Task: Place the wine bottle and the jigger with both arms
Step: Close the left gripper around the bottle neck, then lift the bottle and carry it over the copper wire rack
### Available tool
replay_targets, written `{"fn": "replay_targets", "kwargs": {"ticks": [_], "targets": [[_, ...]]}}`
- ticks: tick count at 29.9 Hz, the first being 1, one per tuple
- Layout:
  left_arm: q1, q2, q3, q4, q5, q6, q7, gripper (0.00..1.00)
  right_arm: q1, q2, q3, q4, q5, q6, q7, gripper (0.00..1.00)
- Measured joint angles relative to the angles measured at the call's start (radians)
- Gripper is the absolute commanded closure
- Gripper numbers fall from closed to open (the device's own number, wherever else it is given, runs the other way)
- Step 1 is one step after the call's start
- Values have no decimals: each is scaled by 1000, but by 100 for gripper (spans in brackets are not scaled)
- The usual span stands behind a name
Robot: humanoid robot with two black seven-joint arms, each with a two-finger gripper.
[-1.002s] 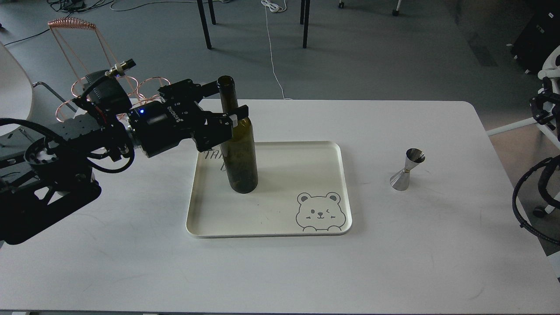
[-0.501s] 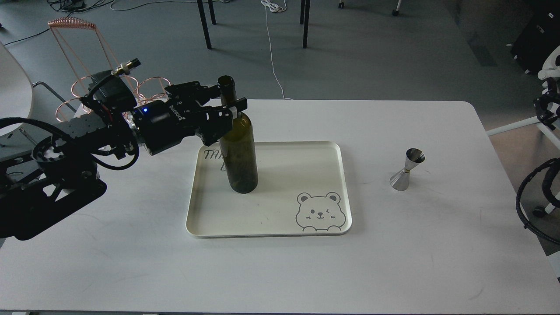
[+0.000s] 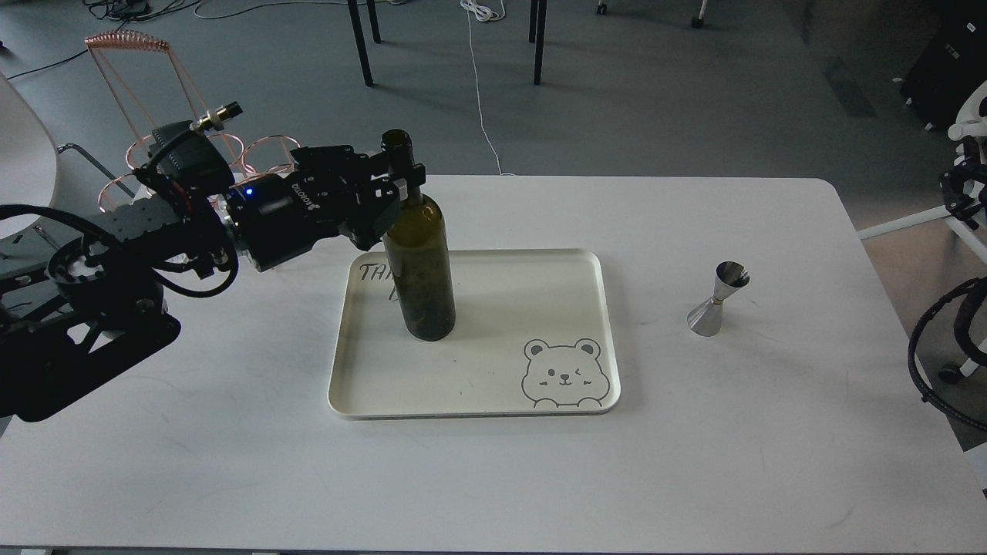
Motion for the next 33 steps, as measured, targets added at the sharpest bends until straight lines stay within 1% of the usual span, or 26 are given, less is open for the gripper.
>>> {"fn": "replay_targets", "kwargs": {"ticks": [5,9,14,17,19,22,29,33], "targets": [[-54,75,-14,-18,-16,0,-10,89,1,-9,0,-1,0,0,0,3],[-112,150,-24,-21,-80,-4,-26,89,1,-12,0,-1,0,0,0,3],[-176,241,-20,-3,-140,-7,-32,89,0,-13,0,-1,0,0,0,3],[-206,266,-17,42,-144,-8,-44,89,0,-13,0,0,0,0,0,3],[-226,273,-13,88,-142,-9,-71,89,2,-13,-1,0,0,0,0,3],[-238,274,-7,162,-136,-16,-92,89,8,-13,-1,0,0,0,0,3],[-237,266,-2,321,-130,-20,-98,89,11,-13,-3,0,0,0,0,3],[-234,262,-2,348,-128,-20,-99,89,11,-14,-3,-1,0,0,0,3]]}}
